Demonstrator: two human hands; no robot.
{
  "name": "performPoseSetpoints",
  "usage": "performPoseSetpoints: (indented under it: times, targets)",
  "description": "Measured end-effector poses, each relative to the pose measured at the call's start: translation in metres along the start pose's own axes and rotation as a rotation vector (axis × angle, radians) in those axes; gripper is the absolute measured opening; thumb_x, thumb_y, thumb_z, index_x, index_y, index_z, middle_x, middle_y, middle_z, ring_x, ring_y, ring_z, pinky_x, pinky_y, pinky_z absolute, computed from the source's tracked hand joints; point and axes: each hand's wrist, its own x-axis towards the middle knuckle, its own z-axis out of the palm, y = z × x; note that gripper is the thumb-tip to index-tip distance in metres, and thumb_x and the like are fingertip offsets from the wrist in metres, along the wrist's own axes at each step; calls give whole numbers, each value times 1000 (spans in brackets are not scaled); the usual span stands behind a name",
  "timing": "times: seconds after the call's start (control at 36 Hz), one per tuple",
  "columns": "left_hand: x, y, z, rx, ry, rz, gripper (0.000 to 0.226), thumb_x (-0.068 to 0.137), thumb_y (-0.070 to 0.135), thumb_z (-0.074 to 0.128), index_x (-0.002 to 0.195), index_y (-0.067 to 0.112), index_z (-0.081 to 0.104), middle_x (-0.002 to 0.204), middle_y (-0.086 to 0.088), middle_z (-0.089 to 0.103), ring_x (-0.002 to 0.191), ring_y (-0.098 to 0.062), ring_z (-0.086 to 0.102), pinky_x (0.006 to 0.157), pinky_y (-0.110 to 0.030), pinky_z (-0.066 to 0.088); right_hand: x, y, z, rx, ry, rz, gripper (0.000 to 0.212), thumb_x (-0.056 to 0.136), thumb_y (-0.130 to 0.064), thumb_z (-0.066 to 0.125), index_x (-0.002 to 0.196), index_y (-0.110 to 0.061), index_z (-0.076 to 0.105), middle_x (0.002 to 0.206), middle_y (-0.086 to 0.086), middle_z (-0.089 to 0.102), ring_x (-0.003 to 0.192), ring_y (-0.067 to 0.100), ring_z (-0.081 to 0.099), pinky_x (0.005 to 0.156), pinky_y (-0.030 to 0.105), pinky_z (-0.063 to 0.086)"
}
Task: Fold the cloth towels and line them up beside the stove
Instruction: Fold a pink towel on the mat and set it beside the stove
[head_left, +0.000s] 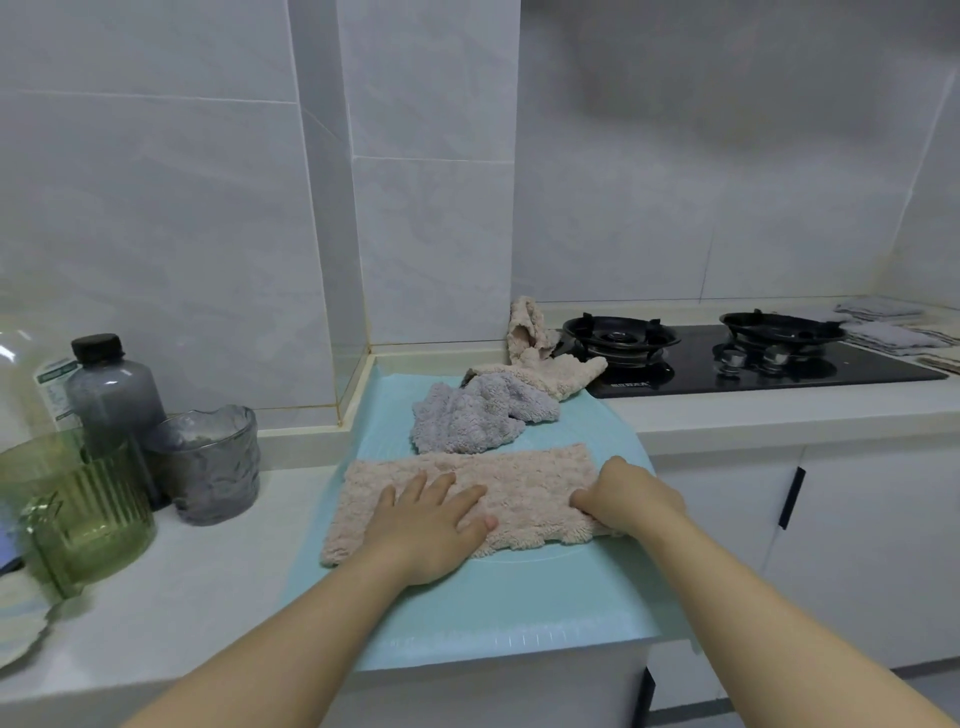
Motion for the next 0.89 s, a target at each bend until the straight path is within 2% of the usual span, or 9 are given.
performPoseSetpoints:
  times: [0.14,0.22,0.36,0.5,0.61,0.67,0.72,0.78,0.89]
  targets:
    - [4,-4,-4,-125,-10,13,56,94,60,19,146,41,10,158,6,2,146,-20,0,117,-47,-2,1,-3,-5,147,-44,-44,23,82,-22,56,64,-16,42,64,-1,52,67,23,55,61,26,45]
    - [6,-12,-14,-715,169,-49,48,94,51,37,140,38,31,142,6,39,132,-19,37,113,-38,24,-4,-10,-19,321,-53,-86,24,81,-14,59,61,-13,45,58,0,54,54,17,50,49,25,43]
    - [-1,-15,-38,-1428,310,-241,29,98,26,42,125,19,48,96,-5,57,78,-18,55,64,-26,41,-12,-37,-42,665,-128,-187,13,83,-7,55,74,-10,45,63,4,47,45,14,37,41,16,26]
    - [-13,-29,-51,-1838,119,-330,52,96,44,41,140,19,30,126,-23,53,99,-30,55,84,-37,44,-28,-74,-44,911,-322,-311,8,89,-23,55,85,-17,57,68,-1,58,54,11,55,54,23,47]
    - [-14,-40,-51,-1907,27,-342,49,91,57,40,124,20,38,102,-21,62,87,-31,61,85,-42,46,-34,-88,-33,990,-486,-336,31,92,-43,50,86,-15,60,88,1,64,63,16,59,56,25,44]
    - [-13,-43,-47,-1801,5,-315,53,91,54,44,132,21,37,101,-17,61,80,-28,62,76,-39,50,-34,-89,-24,969,-455,-308,32,93,-43,48,88,-14,60,94,2,64,66,17,59,59,26,43]
    - [-13,-42,-43,-1660,68,-284,58,92,33,55,142,32,26,99,-12,59,72,-22,59,62,-32,51,-33,-90,-17,962,-422,-268,29,94,-40,48,89,-14,59,93,3,64,64,16,57,60,26,43]
    - [-12,-40,-41,-1537,114,-249,59,89,10,59,137,32,34,92,-9,60,68,-19,57,53,-26,50,-32,-86,-12,971,-412,-235,26,95,-37,48,89,-13,58,89,4,63,63,17,56,60,27,44]
    - [-13,-41,-44,-1332,226,-191,43,85,-9,56,119,17,57,120,-10,53,98,-26,58,74,-25,49,-31,-81,-8,938,-341,-234,20,95,-30,50,87,-13,57,86,4,62,60,17,54,57,25,44]
